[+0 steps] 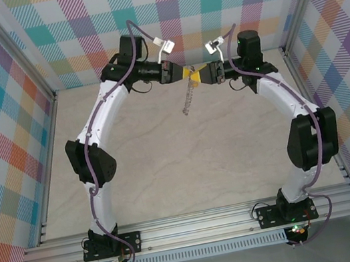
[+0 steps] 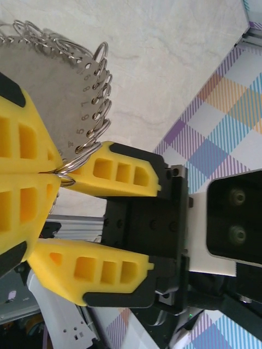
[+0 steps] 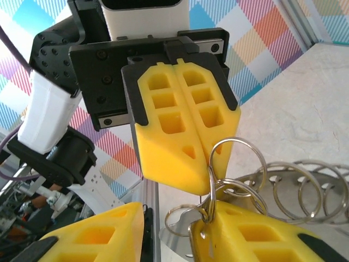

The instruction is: Put the keys on the keyring

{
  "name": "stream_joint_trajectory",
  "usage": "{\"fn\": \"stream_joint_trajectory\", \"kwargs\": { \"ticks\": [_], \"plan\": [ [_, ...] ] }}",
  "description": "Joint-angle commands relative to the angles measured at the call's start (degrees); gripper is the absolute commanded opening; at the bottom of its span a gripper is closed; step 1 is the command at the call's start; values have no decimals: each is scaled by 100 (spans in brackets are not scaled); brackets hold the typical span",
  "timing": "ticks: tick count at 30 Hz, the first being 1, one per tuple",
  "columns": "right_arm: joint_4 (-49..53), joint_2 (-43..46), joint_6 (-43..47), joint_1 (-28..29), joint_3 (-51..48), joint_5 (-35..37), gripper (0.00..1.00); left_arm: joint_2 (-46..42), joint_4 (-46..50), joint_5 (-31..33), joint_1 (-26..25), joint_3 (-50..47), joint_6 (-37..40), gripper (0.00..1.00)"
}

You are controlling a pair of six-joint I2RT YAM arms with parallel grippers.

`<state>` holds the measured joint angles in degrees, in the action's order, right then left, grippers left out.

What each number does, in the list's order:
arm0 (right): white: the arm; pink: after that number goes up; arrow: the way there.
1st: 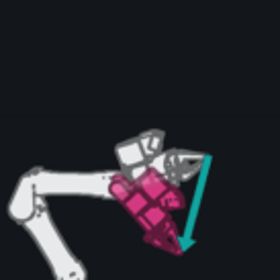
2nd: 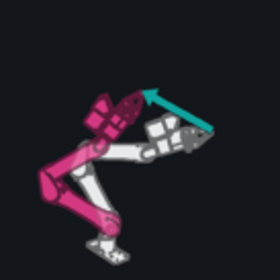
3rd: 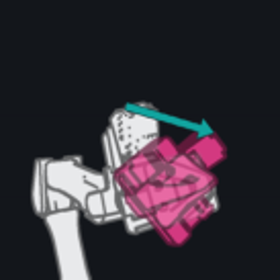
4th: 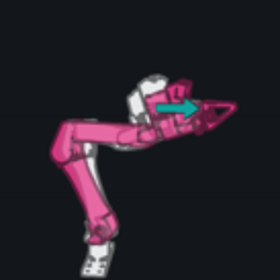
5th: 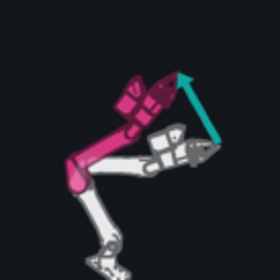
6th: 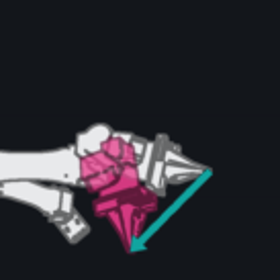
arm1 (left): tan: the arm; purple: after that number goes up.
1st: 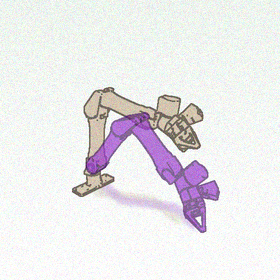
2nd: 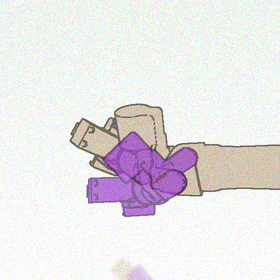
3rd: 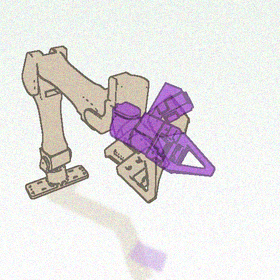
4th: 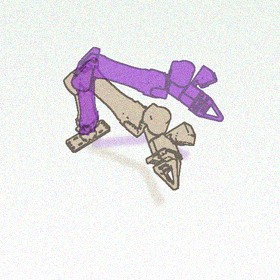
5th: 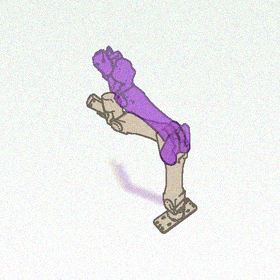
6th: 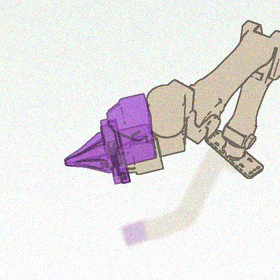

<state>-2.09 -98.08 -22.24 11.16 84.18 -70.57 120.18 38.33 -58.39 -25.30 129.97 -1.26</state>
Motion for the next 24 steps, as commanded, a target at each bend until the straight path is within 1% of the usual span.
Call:
{"fn": "stream_joint_trajectory", "kwargs": {
  "ticks": [1,5,9,12,16,19,22,24],
  "plan": [
    [-769,303,-407,36,-400,77,37,-604,-905,124,-76,-272,-307,0],
    [-1254,507,-655,36,-850,272,37,-927,-1393,239,-76,-705,-550,0],
    [-1560,554,-837,40,-1054,344,37,-1154,-1768,304,-97,-997,-782,0],
    [-1772,553,-985,33,-1122,376,33,-1296,-1865,345,-132,-1137,-805,0],
    [-1955,569,-1137,44,-1107,377,33,-1430,-1939,353,-173,-1296,-806,0],
    [-1946,645,-1121,44,-1097,423,37,-1523,-1987,359,-194,-1400,-806,0],
    [-1914,749,-1072,44,-1093,489,43,-1575,-2002,363,-203,-1470,-798,0],
    [-1909,806,-1046,44,-1097,500,46,-1611,-2029,373,-211,-1533,-789,0]
  ]
}}
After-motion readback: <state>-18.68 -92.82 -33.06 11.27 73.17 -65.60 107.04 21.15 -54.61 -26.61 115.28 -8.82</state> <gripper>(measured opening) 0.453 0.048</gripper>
